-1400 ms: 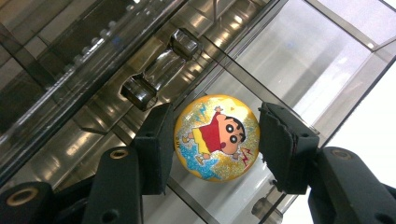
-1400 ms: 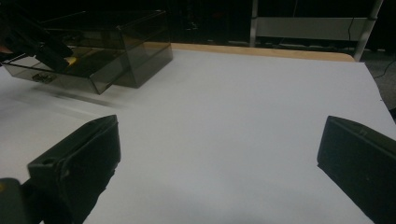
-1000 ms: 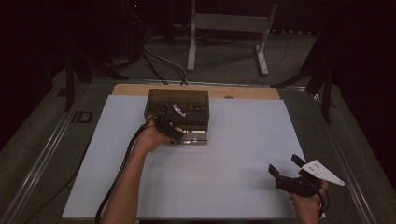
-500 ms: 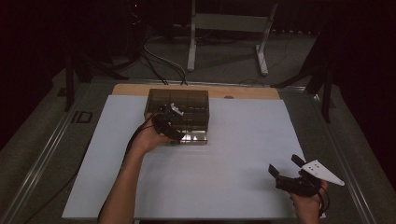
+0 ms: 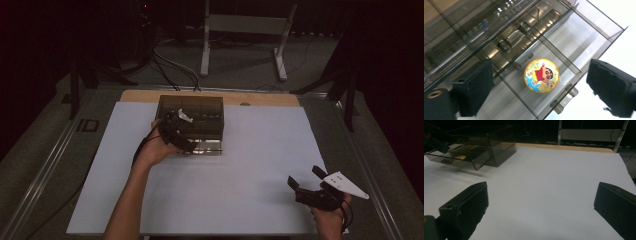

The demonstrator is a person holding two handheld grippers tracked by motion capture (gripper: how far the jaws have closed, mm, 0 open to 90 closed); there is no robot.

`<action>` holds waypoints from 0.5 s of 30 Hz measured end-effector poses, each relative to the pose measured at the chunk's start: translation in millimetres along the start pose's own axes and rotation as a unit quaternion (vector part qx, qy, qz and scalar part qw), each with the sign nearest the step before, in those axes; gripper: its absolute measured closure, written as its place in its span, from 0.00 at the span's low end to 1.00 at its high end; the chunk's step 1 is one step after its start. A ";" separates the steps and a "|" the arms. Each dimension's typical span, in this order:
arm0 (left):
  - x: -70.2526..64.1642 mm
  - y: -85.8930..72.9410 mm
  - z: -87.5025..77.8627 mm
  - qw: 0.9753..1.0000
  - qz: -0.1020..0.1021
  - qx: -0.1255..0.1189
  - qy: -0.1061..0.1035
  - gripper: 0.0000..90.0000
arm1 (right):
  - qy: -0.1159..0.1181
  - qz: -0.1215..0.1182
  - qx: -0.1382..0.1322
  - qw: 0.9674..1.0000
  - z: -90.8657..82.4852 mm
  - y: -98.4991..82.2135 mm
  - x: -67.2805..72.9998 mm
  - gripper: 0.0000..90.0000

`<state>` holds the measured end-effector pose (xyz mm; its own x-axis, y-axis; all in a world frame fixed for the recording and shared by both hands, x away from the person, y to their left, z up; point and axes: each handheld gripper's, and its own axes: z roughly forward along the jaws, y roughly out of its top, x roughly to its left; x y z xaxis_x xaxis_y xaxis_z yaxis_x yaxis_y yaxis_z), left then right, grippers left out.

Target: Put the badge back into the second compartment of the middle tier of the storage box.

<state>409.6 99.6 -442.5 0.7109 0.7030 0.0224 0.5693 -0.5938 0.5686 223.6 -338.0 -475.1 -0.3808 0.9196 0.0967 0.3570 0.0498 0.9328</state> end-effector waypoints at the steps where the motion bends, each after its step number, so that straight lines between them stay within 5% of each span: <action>1: -0.3 -0.1 -0.9 1.000 0.000 -0.001 0.001 0.06 | 0.000 0.000 0.000 1.000 0.0 0.0 0.0 0.00; 15: -1.8 -5.0 -10.7 1.000 -0.005 -0.016 0.013 0.01 | 0.000 0.001 -0.001 1.000 -0.1 0.1 0.3 0.00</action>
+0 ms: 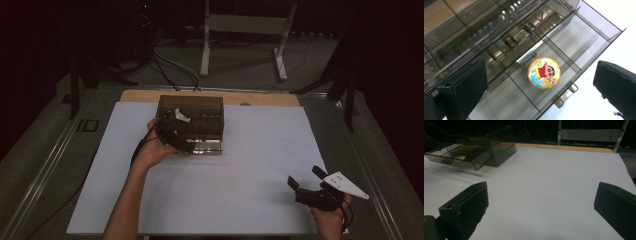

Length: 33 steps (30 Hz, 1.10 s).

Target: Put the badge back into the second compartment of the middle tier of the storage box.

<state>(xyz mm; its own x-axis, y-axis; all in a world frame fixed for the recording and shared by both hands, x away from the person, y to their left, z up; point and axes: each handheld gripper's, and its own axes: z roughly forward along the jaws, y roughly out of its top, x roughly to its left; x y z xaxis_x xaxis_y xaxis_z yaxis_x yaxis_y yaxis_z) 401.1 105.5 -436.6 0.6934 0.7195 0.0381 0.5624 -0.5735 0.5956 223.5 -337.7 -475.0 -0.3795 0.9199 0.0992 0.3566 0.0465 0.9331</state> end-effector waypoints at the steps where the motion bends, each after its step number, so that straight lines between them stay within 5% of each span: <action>1: 0.3 -0.4 -0.8 1.000 -0.001 -0.001 0.000 0.01 | 0.000 0.000 0.000 1.000 0.0 0.0 0.0 0.00; 25: -13.9 -17.3 -11.8 0.999 0.033 -0.009 -0.003 0.01 | -0.002 0.001 -0.001 1.000 0.5 -0.2 -0.5 0.00; 33: -14.0 -23.3 -9.1 1.000 0.026 -0.011 -0.013 0.01 | -0.001 0.000 0.000 1.000 0.2 -0.2 -0.2 0.00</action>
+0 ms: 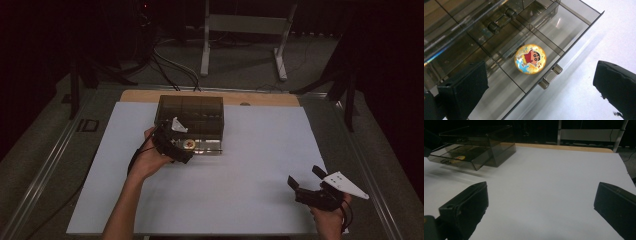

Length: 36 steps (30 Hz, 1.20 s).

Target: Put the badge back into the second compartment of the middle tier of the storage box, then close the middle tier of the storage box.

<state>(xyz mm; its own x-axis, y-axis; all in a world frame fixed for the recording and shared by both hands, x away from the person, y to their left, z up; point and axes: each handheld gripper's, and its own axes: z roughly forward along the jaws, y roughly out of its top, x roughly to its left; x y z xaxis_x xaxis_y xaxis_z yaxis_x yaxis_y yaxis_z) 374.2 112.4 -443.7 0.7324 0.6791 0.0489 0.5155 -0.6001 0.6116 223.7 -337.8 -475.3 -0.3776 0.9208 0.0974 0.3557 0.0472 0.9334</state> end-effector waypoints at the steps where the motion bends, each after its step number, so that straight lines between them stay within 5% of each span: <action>1: -0.4 -0.8 0.1 1.000 0.000 -0.001 -0.002 0.01 | 0.000 0.001 -0.001 1.000 -0.2 0.1 0.1 0.00; 13: -10.0 -5.9 1.1 1.000 0.008 0.003 -0.022 0.02 | -0.001 0.001 -0.002 1.000 -0.5 0.2 -0.3 0.00; 20: -14.6 -12.3 8.5 1.000 0.007 0.016 -0.011 0.09 | -0.001 0.001 -0.002 1.000 -0.7 0.2 -0.5 0.00; 28: -16.9 -15.0 1.8 0.999 0.016 -0.009 -0.030 0.51 | -0.001 0.001 -0.003 1.000 -1.0 0.1 -0.5 0.00; 36: -20.5 -16.8 0.8 0.999 0.030 -0.007 -0.034 0.78 | -0.001 0.000 -0.002 1.000 -1.2 0.1 -0.4 0.00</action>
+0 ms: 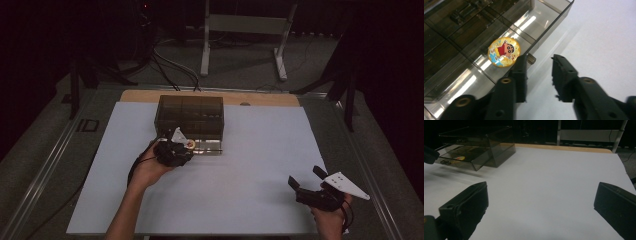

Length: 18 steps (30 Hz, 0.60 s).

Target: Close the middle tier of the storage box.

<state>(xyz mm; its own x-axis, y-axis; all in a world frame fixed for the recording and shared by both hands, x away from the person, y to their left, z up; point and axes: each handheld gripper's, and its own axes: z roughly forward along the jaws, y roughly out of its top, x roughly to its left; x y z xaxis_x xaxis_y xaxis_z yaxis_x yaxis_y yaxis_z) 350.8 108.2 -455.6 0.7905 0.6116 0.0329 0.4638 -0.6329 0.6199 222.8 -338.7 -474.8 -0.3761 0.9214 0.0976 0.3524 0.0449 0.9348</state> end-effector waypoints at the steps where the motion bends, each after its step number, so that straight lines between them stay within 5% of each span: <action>1: -0.6 -0.6 1.4 1.000 0.001 0.003 0.003 0.81 | 0.000 0.000 0.000 1.000 0.1 0.0 0.2 0.00; 7: -1.6 -5.2 8.7 1.000 0.002 0.017 0.008 1.00 | 0.000 0.001 0.000 1.000 -0.2 -0.1 -0.3 0.00; 18: -2.7 -11.2 17.4 1.000 -0.005 0.027 0.004 1.00 | 0.001 0.000 0.000 1.000 0.1 -0.1 0.4 0.00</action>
<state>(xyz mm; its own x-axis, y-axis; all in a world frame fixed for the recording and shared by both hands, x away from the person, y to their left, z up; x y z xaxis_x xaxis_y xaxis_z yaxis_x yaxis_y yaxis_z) 350.5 105.4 -476.4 0.7824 0.6220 0.0328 0.4935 -0.6511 0.5767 222.7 -338.3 -474.9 -0.3784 0.9204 0.0979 0.3526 0.0455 0.9347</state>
